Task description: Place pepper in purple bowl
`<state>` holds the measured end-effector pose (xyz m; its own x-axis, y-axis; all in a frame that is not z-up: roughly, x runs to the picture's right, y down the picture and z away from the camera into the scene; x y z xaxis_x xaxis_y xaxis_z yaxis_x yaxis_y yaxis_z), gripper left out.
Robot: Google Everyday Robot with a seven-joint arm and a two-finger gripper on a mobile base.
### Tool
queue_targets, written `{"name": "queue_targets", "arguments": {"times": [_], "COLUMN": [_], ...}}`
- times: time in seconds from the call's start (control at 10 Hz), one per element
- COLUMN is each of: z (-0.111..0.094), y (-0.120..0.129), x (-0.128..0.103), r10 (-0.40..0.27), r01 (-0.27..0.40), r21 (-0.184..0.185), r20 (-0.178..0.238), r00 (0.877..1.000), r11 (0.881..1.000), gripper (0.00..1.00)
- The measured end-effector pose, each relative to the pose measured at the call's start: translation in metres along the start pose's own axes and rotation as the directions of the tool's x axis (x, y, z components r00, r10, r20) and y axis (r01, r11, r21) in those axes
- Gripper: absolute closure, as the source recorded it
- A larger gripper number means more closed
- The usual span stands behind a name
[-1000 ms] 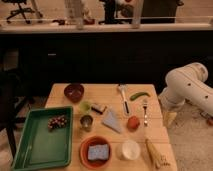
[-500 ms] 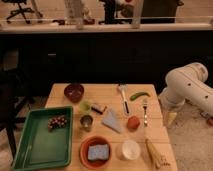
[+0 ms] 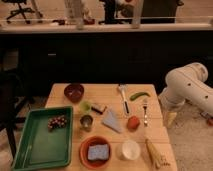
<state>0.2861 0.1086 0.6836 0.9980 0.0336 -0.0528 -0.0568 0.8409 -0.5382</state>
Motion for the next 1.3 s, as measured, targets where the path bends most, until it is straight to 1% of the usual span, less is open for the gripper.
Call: {"name": "queue_targets", "arguments": {"times": [0.8, 0.9, 1.0, 1.1, 1.2, 1.3], "z": [0.000, 0.000, 0.001, 0.004, 0.007, 0.012], "y": [0.000, -0.002, -0.006, -0.020, -0.029, -0.043], "x": [0.000, -0.001, -0.006, -0.016, -0.026, -0.040], "r10": [0.001, 0.002, -0.003, -0.012, -0.020, -0.040], "r01": [-0.001, -0.002, 0.002, 0.008, 0.014, 0.029], "r21": [0.002, 0.015, 0.046, 0.109, 0.130, 0.156], "r20": [0.002, 0.010, 0.022, 0.037, 0.052, 0.068], "r00": [1.000, 1.000, 1.000, 0.999, 0.998, 0.997], "r11": [1.000, 1.000, 0.999, 0.994, 0.991, 0.987], "gripper": [0.20, 0.20, 0.20, 0.20, 0.20, 0.20]}}
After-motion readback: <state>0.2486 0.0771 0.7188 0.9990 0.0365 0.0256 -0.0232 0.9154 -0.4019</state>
